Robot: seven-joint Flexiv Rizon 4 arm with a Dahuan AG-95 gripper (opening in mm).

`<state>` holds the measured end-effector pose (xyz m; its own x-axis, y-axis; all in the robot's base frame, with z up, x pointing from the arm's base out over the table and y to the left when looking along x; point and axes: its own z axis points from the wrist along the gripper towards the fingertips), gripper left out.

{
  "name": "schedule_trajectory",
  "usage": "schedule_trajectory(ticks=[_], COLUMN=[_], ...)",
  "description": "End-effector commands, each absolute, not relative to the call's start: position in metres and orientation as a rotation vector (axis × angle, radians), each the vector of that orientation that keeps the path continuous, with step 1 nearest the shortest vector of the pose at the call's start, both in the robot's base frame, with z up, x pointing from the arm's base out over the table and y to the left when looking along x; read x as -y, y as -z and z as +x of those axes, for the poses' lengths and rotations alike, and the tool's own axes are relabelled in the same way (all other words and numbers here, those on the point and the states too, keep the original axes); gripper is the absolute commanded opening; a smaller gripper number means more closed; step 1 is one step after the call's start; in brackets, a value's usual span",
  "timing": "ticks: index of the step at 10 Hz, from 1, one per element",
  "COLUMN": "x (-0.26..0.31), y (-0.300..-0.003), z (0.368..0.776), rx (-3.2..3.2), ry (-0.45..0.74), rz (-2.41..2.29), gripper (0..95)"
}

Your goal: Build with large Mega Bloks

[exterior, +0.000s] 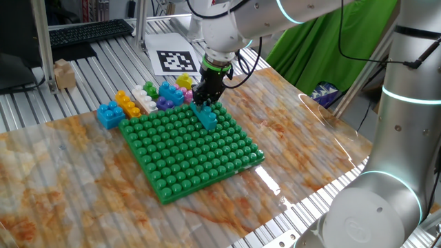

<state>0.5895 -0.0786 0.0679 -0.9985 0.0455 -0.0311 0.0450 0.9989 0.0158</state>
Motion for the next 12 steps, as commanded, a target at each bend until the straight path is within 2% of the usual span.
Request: schedule_trajectory(ticks=[1,12], x=[0.078,0.076], y=[-0.066,-0.046], z=[0.586,0.574], rx=[-3.112,-3.083], ry=[-0.034,-0.052], rz=[0.055,0.029], gripper=[0.0,0.0])
